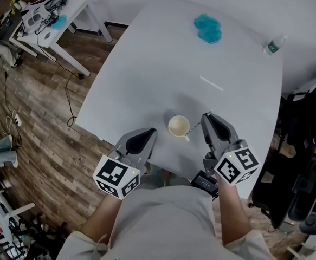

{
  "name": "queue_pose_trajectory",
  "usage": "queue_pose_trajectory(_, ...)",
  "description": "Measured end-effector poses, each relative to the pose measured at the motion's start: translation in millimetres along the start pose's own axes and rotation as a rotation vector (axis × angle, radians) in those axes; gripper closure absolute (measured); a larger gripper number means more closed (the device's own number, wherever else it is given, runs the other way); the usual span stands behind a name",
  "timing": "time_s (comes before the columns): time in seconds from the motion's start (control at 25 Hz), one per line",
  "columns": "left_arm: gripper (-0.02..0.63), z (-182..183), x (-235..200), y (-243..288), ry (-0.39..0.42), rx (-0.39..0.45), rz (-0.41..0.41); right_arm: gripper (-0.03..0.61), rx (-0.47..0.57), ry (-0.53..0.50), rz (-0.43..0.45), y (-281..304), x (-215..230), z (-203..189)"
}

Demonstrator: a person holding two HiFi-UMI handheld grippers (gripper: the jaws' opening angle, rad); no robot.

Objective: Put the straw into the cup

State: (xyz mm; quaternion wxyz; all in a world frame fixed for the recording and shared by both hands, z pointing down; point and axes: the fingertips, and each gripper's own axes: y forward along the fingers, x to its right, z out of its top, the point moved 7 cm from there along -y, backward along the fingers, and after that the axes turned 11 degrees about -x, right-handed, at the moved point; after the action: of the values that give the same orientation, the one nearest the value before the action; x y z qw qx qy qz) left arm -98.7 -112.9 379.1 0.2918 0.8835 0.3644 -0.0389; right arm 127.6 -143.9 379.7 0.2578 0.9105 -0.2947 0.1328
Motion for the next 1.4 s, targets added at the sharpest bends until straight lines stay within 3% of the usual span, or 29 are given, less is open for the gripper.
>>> queue_pose_trajectory(1.4,0.595,-30,-39,36,-0.097,-0.092,-0.026,0.549,-0.082,0.076,-0.037,73,31,-44)
